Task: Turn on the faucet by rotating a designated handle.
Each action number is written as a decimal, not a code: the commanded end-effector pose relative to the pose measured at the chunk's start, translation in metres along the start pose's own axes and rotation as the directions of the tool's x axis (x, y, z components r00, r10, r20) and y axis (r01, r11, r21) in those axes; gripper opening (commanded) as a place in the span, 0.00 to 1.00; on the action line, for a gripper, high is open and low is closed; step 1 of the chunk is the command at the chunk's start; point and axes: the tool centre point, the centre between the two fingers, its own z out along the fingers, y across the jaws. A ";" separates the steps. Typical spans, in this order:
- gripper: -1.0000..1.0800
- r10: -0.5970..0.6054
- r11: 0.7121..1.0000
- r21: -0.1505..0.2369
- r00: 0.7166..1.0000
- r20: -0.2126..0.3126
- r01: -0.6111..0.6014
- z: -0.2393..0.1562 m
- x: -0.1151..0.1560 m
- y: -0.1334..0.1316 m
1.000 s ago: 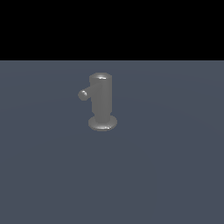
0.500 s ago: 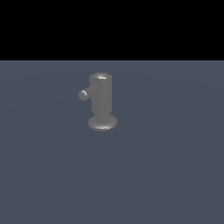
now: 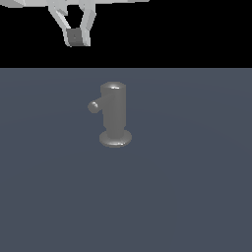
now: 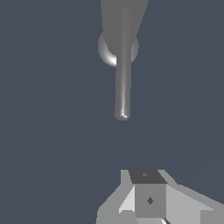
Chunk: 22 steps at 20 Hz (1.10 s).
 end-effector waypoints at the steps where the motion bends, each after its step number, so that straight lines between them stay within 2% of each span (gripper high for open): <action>1: 0.00 0.006 1.000 0.004 1.000 -0.002 -0.006 0.019 0.008 -0.009; 12: 0.00 0.023 1.000 0.015 1.000 -0.007 -0.023 0.084 0.039 -0.041; 22: 0.00 0.029 0.999 0.018 1.000 -0.009 -0.029 0.107 0.052 -0.052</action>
